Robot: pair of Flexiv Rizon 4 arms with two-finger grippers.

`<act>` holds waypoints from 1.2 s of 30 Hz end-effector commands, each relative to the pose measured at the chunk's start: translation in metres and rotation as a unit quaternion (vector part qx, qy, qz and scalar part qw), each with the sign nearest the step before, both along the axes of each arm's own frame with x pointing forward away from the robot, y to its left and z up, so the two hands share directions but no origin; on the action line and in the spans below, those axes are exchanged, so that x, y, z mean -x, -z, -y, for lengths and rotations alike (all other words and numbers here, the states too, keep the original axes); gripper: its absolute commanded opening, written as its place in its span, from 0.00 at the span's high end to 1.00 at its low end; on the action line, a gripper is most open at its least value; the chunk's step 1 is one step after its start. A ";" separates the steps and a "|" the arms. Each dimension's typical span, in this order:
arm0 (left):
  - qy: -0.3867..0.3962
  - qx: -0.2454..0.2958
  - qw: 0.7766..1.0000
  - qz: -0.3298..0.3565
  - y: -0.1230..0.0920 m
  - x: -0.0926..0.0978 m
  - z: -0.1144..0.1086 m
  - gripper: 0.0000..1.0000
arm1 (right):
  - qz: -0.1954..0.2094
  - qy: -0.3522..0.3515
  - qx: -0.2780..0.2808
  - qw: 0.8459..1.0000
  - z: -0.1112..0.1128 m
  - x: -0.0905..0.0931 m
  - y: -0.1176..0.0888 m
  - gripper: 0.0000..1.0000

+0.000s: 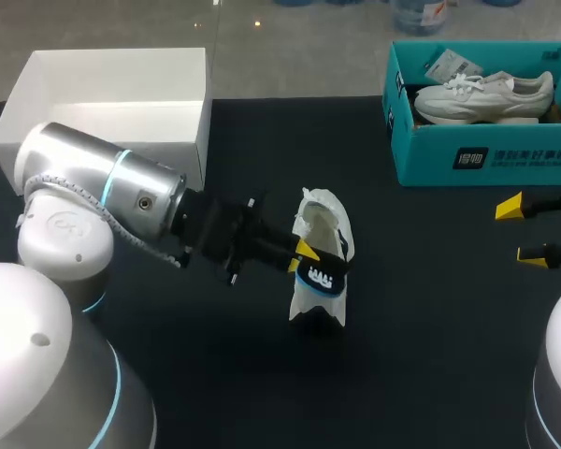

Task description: Take the shoe out of the shoebox, open the shoe tongue, remove and reinsert the insole, then place the shoe into the shoebox

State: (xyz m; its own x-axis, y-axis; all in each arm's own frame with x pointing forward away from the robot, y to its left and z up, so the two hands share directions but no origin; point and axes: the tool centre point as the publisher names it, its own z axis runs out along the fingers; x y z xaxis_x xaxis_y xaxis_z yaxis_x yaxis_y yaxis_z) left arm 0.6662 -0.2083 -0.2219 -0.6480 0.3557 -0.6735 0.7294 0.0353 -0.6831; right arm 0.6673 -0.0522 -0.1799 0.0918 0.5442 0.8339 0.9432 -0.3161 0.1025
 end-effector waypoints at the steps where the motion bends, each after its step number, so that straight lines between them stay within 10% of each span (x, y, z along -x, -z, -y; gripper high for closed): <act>1: -0.004 -0.005 1.000 -0.003 0.019 -0.014 0.015 1.00 | 0.000 0.002 0.002 1.000 0.000 0.004 -0.001 0.00; 24: -0.037 -0.039 0.998 -0.015 0.063 -0.055 0.020 1.00 | 0.000 0.002 0.002 1.000 0.000 0.004 -0.001 0.00; 36: -0.040 -0.010 0.999 -0.001 0.023 -0.048 0.008 1.00 | 0.000 0.002 0.002 1.000 0.000 0.004 -0.001 0.00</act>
State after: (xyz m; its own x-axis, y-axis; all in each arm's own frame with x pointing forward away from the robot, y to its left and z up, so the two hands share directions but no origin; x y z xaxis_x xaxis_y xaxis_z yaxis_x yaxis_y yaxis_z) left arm 0.7221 -0.2308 -0.2555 -0.6780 0.3168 -0.6633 0.7190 0.0980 -0.6881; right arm 0.6671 -0.0527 -0.1796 0.0916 0.5433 0.8345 0.9430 -0.3165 0.1025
